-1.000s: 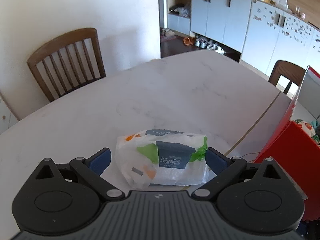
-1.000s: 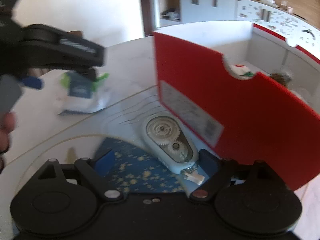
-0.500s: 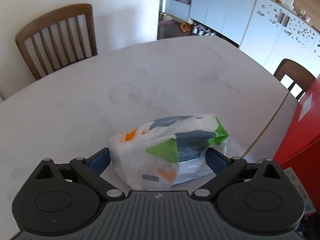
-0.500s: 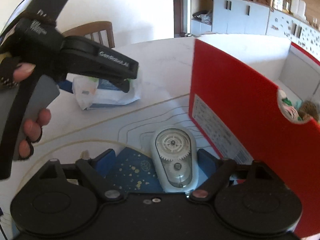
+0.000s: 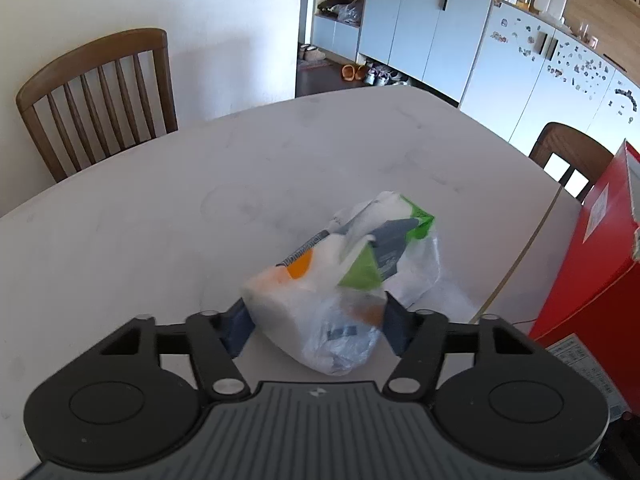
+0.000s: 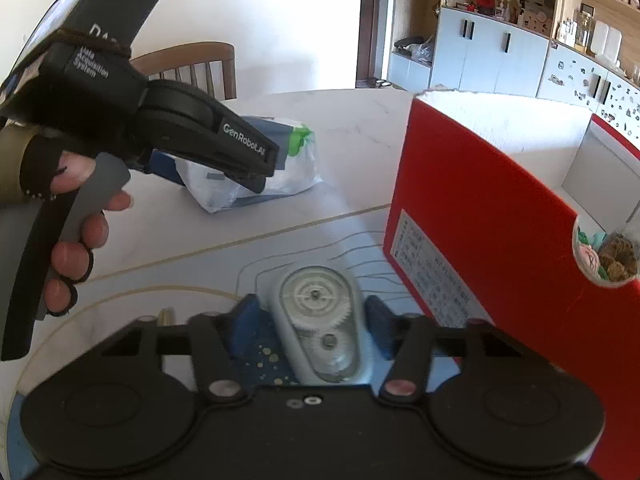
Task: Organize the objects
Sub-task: 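Grasp white wet-wipes pack with left gripper while right grasps white tape dispenser, then carry the wet-wipes pack and tape dispenser over the shoebox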
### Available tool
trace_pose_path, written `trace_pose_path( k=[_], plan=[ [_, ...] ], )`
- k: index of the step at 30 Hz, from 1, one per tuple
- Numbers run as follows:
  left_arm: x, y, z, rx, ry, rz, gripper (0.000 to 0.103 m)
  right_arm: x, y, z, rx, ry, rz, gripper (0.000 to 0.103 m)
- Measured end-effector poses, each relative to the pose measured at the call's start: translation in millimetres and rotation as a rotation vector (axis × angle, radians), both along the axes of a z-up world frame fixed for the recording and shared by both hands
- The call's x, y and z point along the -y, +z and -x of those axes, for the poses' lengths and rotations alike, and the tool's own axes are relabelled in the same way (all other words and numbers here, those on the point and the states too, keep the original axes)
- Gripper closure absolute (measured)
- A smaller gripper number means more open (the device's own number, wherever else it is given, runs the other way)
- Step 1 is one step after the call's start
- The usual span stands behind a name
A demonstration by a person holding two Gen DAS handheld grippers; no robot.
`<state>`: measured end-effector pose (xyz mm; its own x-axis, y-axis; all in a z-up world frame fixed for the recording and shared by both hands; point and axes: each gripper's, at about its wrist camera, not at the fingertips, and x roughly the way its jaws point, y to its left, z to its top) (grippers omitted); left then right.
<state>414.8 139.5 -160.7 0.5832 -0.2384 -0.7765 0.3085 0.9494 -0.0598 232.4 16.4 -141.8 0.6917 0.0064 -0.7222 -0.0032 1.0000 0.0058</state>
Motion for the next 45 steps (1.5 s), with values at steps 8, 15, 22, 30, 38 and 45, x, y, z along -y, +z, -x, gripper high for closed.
trace_pose_path(
  k=[8, 15, 22, 30, 38, 45],
  plan=[
    [7, 18, 17, 0.048, -0.003, -0.01, 0.053, 7, 6, 4, -0.002, -0.004, -0.024, 0.052],
    [15, 33, 37, 0.046, 0.006, -0.016, 0.067, 16, 26, 19, 0.006, 0.025, -0.063, 0.052],
    [11, 52, 73, 0.058, 0.007, 0.017, 0.068, 31, 54, 49, 0.014, 0.066, -0.095, 0.052],
    [11, 87, 120, 0.095, 0.024, 0.031, 0.068, 52, 90, 77, 0.031, 0.111, -0.107, 0.052],
    [23, 120, 160, 0.107, 0.074, 0.071, 0.068, 84, 124, 96, 0.076, 0.163, -0.12, 0.052],
    [49, 143, 189, 0.13, 0.103, 0.098, 0.068, 122, 141, 99, 0.096, 0.177, -0.137, 0.052]
  ],
)
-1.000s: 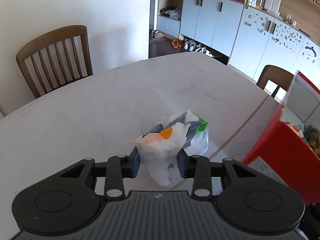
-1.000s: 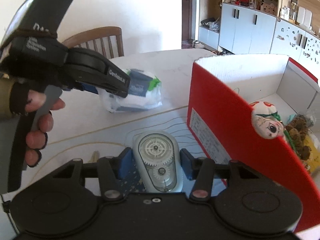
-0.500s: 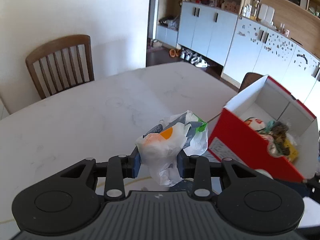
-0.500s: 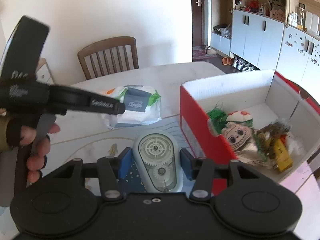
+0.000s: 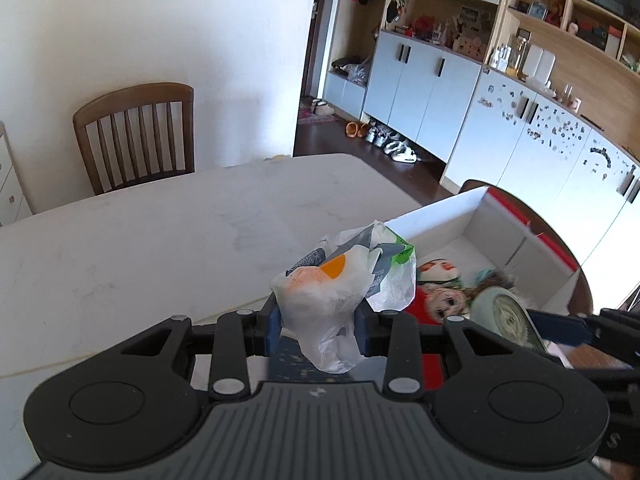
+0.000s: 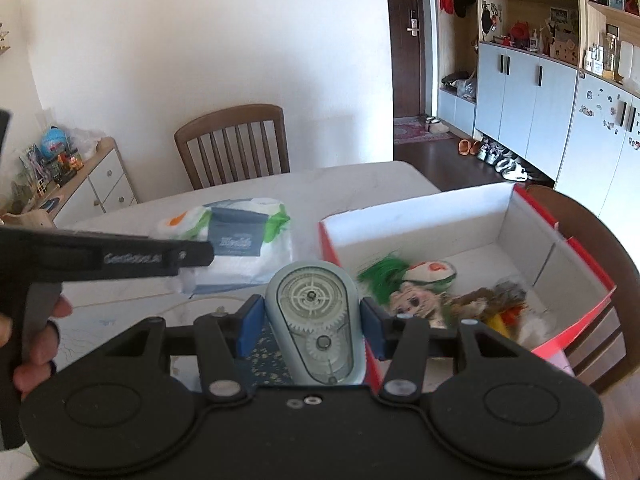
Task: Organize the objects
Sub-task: 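Carry the wet-wipes pack and tape dispenser over the shoebox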
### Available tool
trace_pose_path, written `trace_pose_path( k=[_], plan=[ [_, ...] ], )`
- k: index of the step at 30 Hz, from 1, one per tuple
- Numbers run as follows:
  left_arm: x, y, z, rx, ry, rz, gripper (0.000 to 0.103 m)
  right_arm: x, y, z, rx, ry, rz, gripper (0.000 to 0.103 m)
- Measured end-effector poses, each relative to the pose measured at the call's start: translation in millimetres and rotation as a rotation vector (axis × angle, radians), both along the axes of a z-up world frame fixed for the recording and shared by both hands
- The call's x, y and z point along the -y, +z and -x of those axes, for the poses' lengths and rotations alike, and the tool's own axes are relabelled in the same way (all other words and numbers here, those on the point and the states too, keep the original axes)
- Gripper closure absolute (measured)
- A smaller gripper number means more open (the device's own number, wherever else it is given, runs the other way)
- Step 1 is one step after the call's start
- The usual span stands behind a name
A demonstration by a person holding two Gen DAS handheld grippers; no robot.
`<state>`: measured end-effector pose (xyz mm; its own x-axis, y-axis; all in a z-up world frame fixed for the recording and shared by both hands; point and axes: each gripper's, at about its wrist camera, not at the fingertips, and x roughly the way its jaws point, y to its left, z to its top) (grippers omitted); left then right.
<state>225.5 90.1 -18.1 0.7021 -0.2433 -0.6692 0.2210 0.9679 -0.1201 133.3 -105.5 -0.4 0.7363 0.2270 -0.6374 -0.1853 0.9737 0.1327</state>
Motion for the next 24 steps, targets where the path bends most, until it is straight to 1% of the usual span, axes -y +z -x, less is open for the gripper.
trace_pose_path(
  k=[6, 10, 18, 24],
  plan=[
    [35, 15, 16, 0.021, -0.014, 0.016, 0.068, 38, 7, -5, 0.015, 0.001, -0.005, 0.052],
    [62, 18, 20, 0.021, -0.026, 0.017, 0.068, 67, 8, -8, 0.022, -0.01, -0.005, 0.052],
    [116, 8, 14, 0.001, -0.048, 0.009, 0.068, 126, 2, -24, 0.01, -0.057, -0.009, 0.052],
    [153, -4, -1, -0.019, -0.058, -0.007, 0.068, 165, -6, -48, 0.005, -0.077, -0.011, 0.052]
  ],
)
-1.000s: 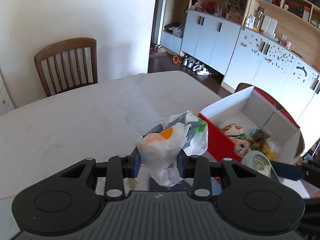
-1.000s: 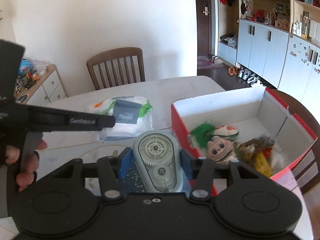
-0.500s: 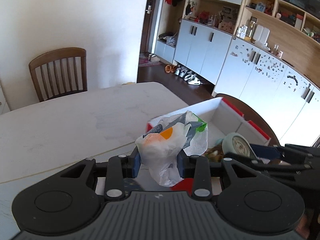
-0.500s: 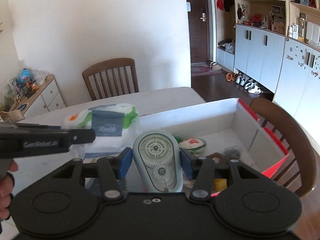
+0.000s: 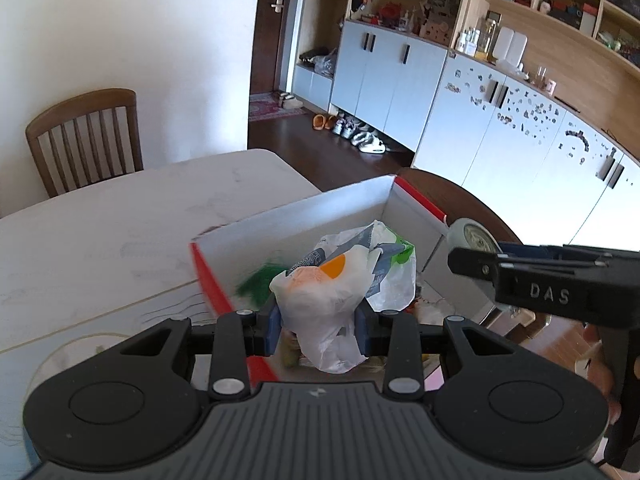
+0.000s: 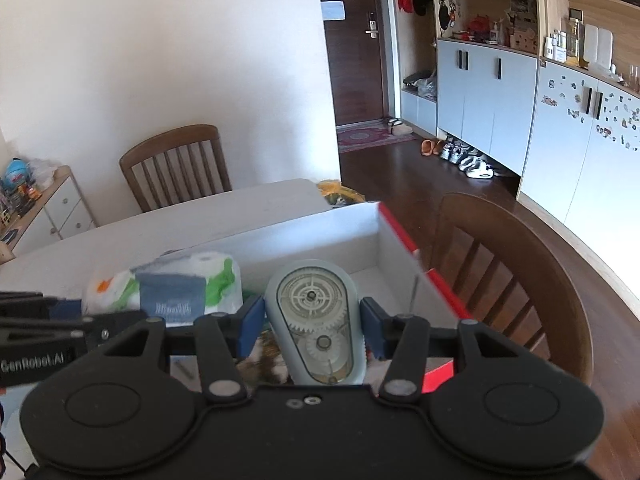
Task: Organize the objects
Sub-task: 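Carry the wet-wipes pack and tape dispenser over the shoebox, then open right gripper to drop tape dispenser while left gripper releases wipes pack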
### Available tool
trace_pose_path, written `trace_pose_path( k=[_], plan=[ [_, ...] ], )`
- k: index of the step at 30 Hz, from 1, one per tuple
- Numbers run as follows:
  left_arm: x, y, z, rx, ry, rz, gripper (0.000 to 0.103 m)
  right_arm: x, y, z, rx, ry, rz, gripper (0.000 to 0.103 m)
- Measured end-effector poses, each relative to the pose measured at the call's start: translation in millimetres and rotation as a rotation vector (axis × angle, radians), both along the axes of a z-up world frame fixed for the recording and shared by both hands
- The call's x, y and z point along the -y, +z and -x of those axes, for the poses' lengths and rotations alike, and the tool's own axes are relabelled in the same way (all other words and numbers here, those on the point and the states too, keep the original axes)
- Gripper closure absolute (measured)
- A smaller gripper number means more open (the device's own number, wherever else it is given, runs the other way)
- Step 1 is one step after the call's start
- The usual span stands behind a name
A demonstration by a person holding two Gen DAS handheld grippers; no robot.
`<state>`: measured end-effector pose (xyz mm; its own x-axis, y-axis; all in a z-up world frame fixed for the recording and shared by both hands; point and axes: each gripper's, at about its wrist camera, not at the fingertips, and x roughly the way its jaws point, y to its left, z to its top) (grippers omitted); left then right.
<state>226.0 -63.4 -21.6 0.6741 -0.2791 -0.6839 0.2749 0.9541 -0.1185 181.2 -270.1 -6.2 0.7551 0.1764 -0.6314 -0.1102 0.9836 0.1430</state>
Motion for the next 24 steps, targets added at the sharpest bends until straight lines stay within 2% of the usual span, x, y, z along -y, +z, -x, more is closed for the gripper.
trace_pose_path(
  k=[7, 12, 19, 24],
  plan=[
    [23, -14, -25, -0.031, 0.031, -0.025, 0.068, 24, -16, -33, -0.038, 0.015, 0.009, 0.052],
    [30, -22, -47, -0.048, 0.05, -0.027, 0.068, 23, -29, -53, -0.063, 0.039, 0.033, 0.052],
    [44, -43, -71, -0.091, 0.044, -0.088, 0.067, 24, -48, -84, -0.126, 0.067, 0.026, 0.052],
    [47, -52, -84, -0.115, 0.057, -0.101, 0.067, 22, -63, -98, -0.173, 0.081, 0.043, 0.052]
  ],
)
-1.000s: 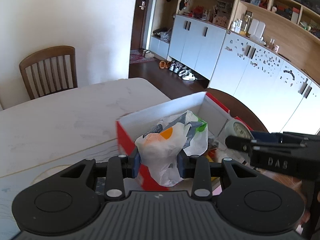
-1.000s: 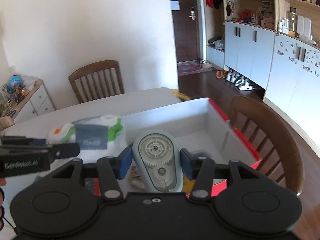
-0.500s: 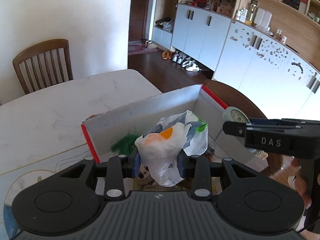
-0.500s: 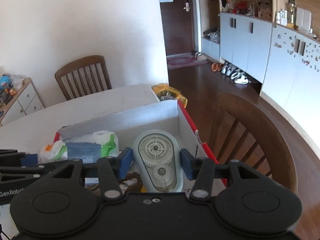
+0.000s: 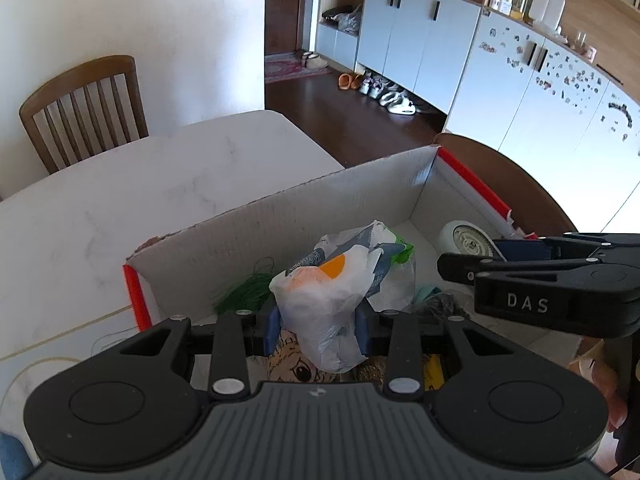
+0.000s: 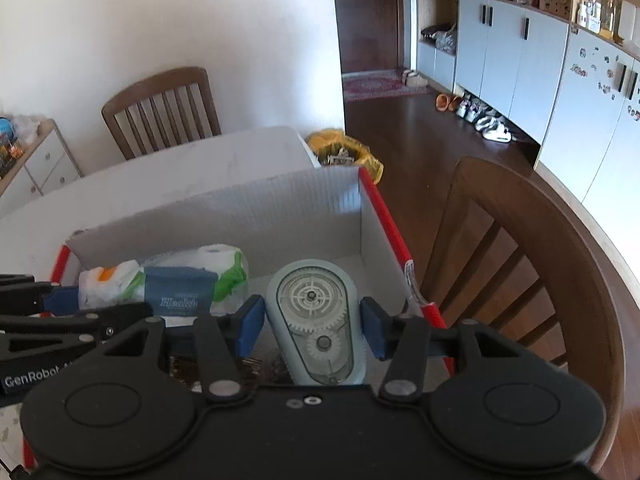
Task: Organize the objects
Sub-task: 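Open right gripper to drop tape dispenser while left gripper releases wipes pack, then withdraw both open grippers up from the shoebox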
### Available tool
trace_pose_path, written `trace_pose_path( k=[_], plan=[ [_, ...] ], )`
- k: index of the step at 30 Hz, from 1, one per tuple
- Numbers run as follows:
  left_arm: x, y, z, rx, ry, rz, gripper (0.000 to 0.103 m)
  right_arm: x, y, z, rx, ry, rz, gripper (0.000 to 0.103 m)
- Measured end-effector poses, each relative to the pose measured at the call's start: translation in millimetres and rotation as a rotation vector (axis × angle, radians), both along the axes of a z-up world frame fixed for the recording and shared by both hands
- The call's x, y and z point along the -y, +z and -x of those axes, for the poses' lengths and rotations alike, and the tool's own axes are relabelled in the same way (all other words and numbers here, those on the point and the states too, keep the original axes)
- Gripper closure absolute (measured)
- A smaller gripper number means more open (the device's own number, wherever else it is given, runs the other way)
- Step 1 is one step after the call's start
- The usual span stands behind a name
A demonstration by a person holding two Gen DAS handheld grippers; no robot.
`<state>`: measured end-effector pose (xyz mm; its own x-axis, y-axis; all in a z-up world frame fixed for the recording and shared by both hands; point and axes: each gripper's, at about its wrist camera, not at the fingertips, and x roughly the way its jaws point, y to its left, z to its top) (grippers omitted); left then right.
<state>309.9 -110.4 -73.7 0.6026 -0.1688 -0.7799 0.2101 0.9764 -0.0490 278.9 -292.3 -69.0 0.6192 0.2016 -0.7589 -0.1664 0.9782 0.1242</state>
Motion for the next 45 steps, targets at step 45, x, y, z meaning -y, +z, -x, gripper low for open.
trace_pose_path(
  k=[45],
  plan=[
    [-17, 13, 26, 0.022, -0.009, 0.036, 0.033, -6, 20, 27, -0.021, 0.111, -0.019, 0.039]
  ],
)
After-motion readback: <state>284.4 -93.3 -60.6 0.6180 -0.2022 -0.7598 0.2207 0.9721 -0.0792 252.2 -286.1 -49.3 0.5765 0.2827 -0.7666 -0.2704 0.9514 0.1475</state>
